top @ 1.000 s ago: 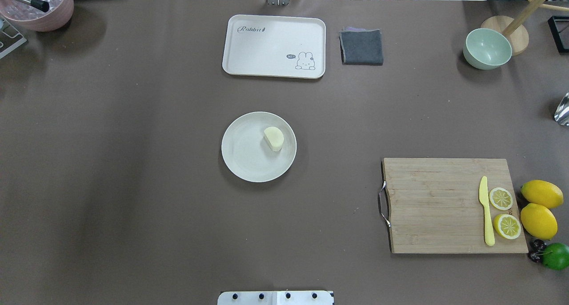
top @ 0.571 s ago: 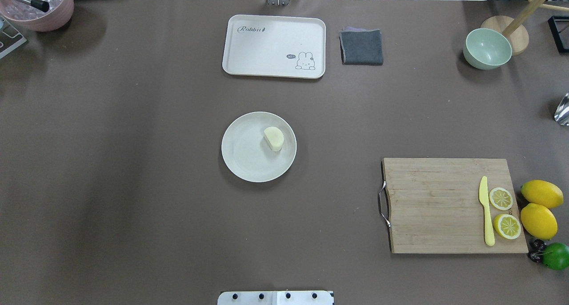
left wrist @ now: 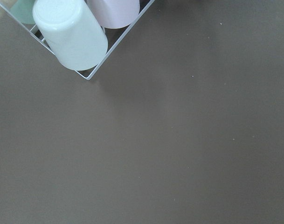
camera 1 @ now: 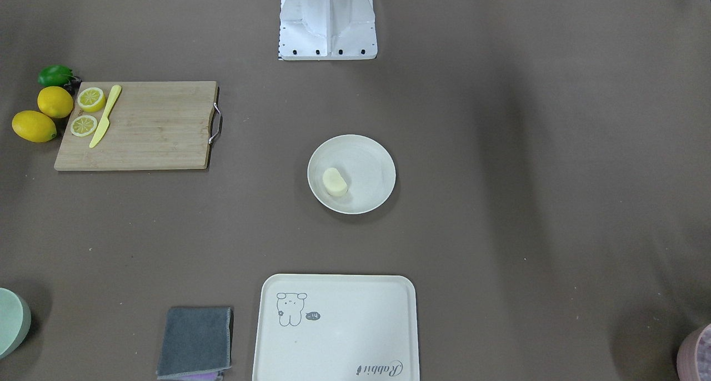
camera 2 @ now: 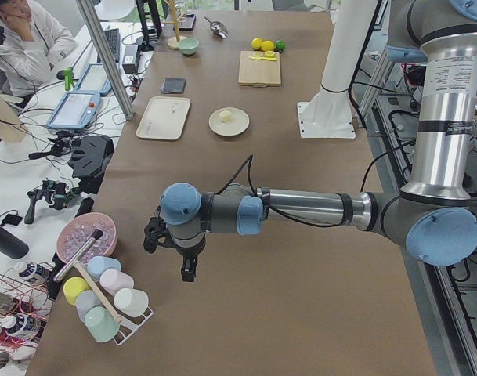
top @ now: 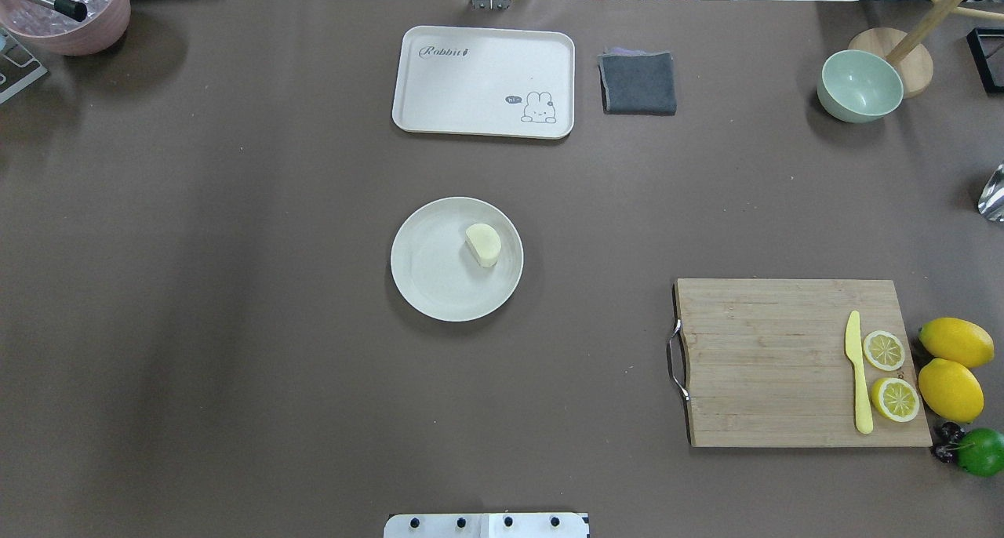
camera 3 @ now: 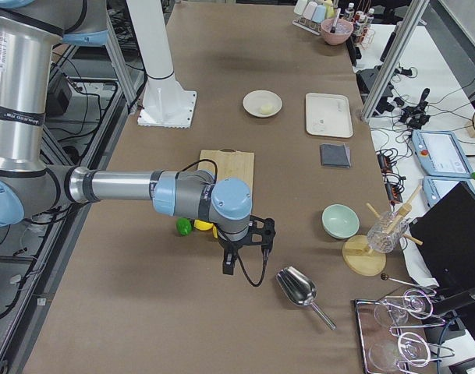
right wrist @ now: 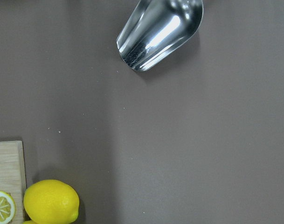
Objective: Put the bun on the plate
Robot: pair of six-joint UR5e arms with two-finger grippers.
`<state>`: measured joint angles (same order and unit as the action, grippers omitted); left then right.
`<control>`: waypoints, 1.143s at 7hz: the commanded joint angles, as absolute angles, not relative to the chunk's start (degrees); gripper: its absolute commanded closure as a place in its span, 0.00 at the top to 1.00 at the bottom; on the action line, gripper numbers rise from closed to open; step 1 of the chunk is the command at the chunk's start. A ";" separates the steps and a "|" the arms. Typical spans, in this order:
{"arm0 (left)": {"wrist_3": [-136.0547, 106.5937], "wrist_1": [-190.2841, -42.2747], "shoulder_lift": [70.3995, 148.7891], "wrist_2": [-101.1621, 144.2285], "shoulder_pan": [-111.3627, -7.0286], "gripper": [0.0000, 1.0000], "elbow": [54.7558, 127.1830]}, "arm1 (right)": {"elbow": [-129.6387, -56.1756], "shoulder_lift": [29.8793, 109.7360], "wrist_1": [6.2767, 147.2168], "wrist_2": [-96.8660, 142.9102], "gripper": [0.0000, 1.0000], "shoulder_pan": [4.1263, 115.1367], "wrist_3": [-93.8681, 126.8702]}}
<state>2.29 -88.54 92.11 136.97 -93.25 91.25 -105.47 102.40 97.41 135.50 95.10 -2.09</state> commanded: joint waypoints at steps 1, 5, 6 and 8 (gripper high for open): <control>2.11 -88.51 92.11 137.20 -93.25 0.98 91.06 | -105.21 102.13 92.24 135.44 1.00 95.18 -1.85; 2.37 -88.51 90.88 136.94 -93.25 0.98 91.49 | -101.70 97.75 92.02 133.51 1.00 95.01 -1.85; 2.37 -88.51 90.97 136.93 -93.25 0.98 91.58 | -101.43 97.47 91.85 133.68 1.00 95.01 -2.02; 2.29 -88.51 90.88 136.85 -93.25 0.98 92.19 | -101.87 95.45 91.93 132.55 1.00 95.01 -2.54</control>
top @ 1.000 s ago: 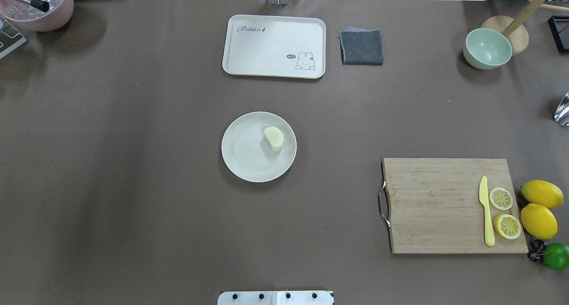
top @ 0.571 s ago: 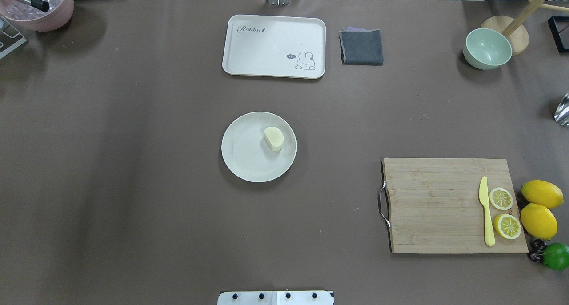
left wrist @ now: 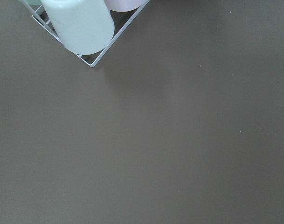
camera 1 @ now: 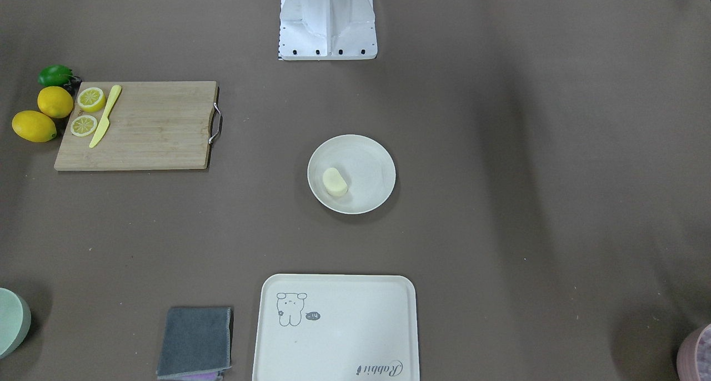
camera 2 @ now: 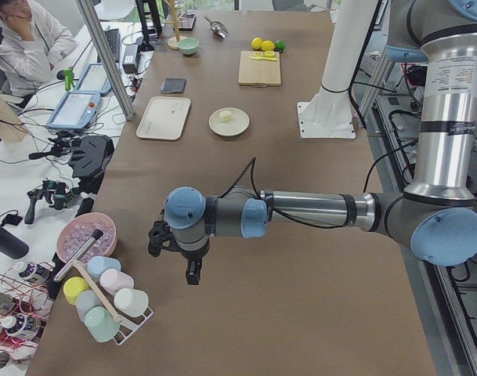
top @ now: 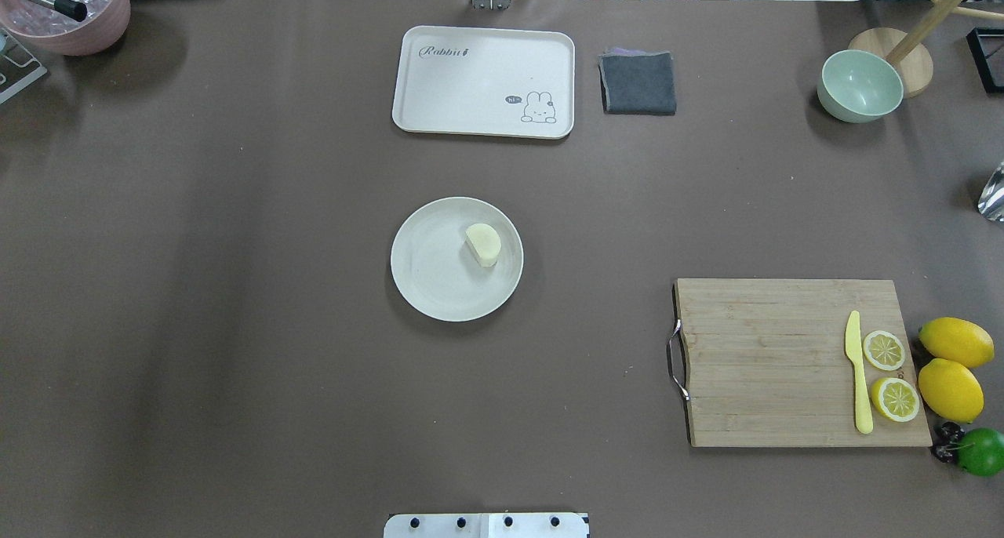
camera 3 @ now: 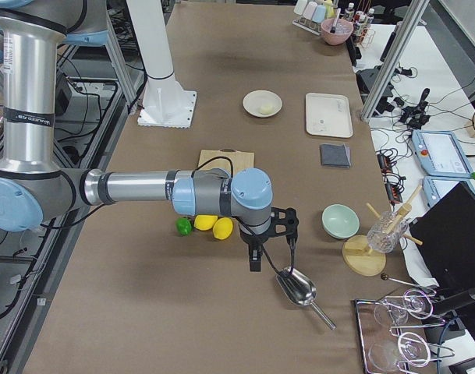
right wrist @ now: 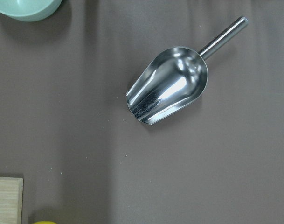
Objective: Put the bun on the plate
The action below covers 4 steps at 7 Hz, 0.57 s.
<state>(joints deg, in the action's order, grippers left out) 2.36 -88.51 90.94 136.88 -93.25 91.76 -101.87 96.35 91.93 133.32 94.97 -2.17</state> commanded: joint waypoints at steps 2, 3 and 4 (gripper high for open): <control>2.29 -88.51 90.88 136.76 -93.25 0.98 92.20 | -101.60 95.63 91.85 132.54 1.00 95.01 -2.28; 2.29 -88.42 90.88 136.76 -93.25 0.98 92.20 | -101.69 95.89 91.85 132.54 1.00 94.92 -2.11; 2.29 -88.42 90.88 136.76 -93.25 0.98 92.02 | -101.34 95.98 91.85 132.54 1.00 95.01 -2.20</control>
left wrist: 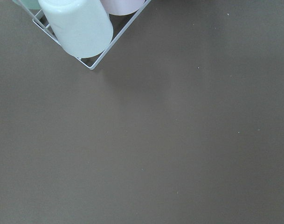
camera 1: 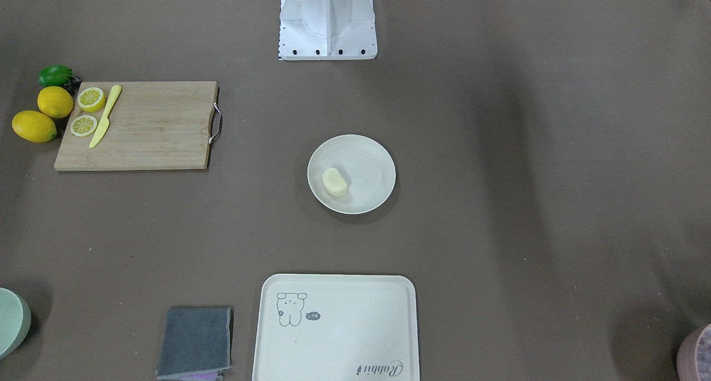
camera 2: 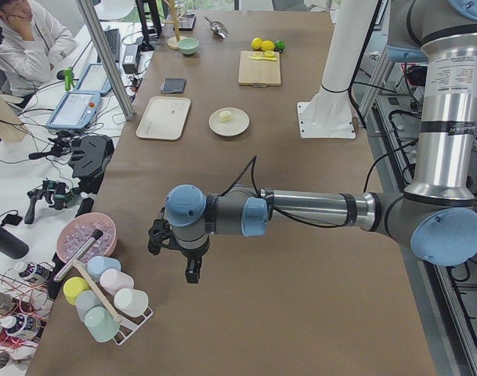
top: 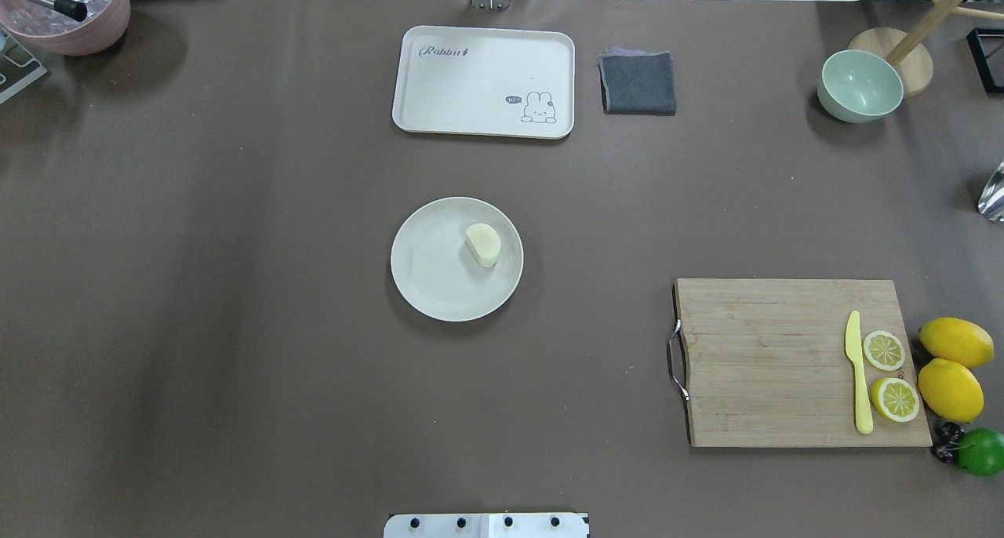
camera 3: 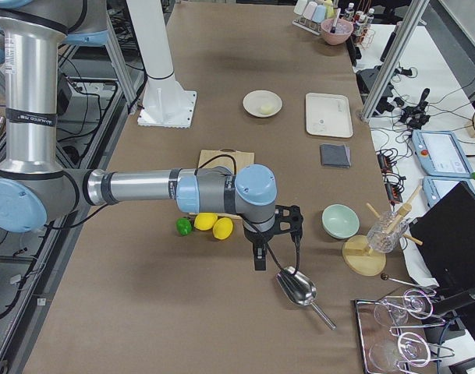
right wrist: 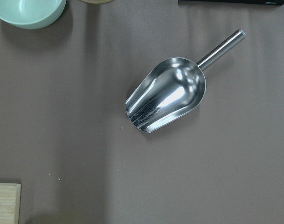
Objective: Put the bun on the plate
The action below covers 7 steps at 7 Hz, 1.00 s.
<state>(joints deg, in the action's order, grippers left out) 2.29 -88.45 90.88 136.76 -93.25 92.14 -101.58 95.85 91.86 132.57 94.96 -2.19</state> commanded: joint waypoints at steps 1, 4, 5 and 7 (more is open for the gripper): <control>2.29 -88.42 90.88 136.67 -93.25 0.98 91.85 | -101.34 96.06 91.85 132.54 1.00 94.92 -2.20; 2.20 -88.33 91.14 136.58 -93.25 0.98 91.93 | -101.51 96.06 91.85 132.80 1.00 94.92 -2.29; 2.20 -88.33 91.32 134.84 -93.25 0.98 92.02 | -101.60 96.06 91.85 132.80 1.00 94.92 -2.37; 2.20 -88.33 91.32 134.47 -93.25 0.98 92.02 | -102.04 96.06 91.85 132.89 1.00 94.92 -2.29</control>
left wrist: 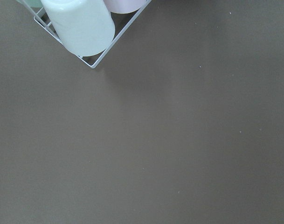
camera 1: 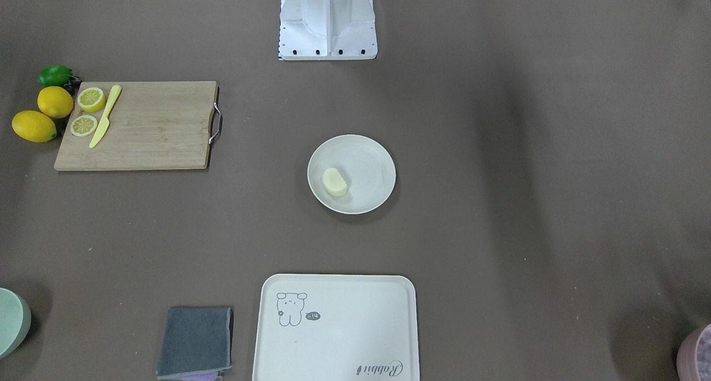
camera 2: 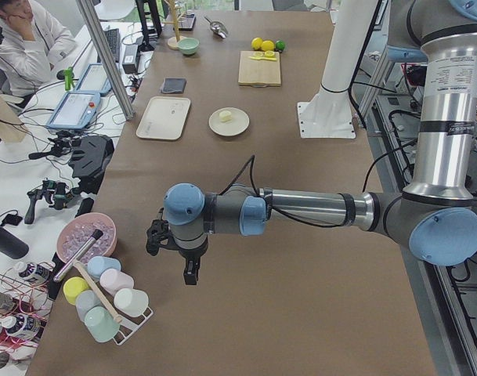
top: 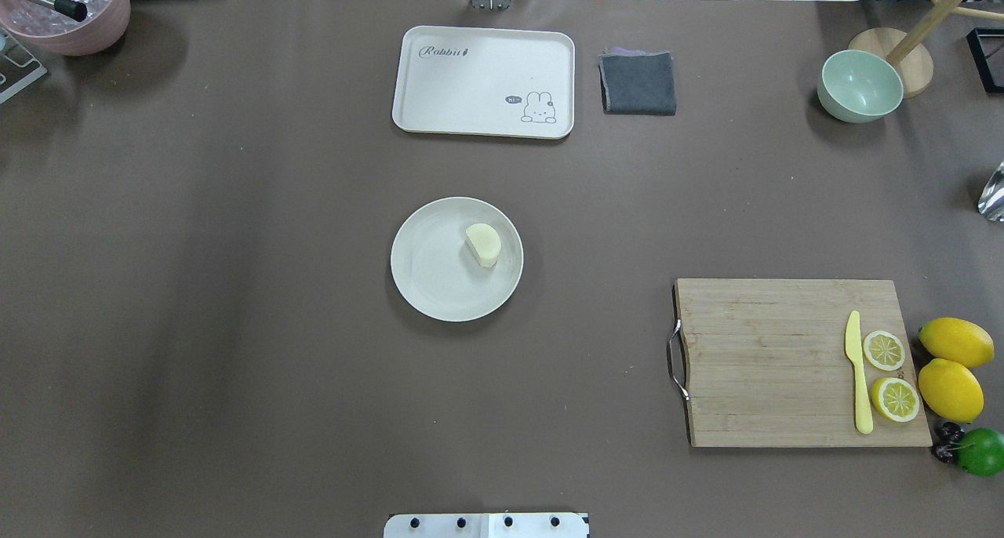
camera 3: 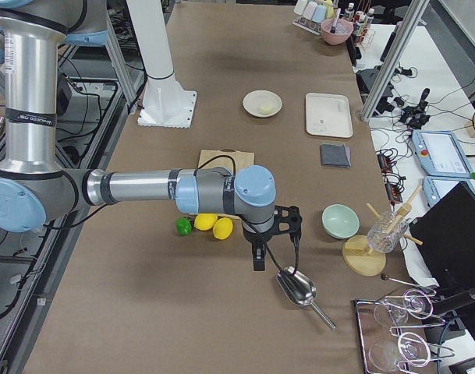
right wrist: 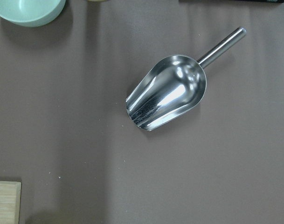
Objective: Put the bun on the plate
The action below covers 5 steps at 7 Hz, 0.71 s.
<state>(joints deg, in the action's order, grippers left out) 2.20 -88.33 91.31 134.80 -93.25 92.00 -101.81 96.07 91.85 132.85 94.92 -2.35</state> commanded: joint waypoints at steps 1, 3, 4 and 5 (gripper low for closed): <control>2.20 -88.33 91.32 134.56 -93.16 0.98 92.02 | -102.04 96.06 91.85 132.89 1.00 94.92 -2.37; 2.20 -88.33 91.14 134.56 -92.90 0.98 92.02 | -102.04 96.15 91.85 132.98 1.00 94.83 -2.29; 2.20 -88.33 91.14 134.56 -92.73 0.98 91.93 | -102.13 96.15 91.85 133.07 1.00 94.66 -2.37; 2.20 -88.33 91.14 134.56 -92.72 0.98 92.02 | -102.04 96.15 91.85 133.15 1.00 94.66 -2.37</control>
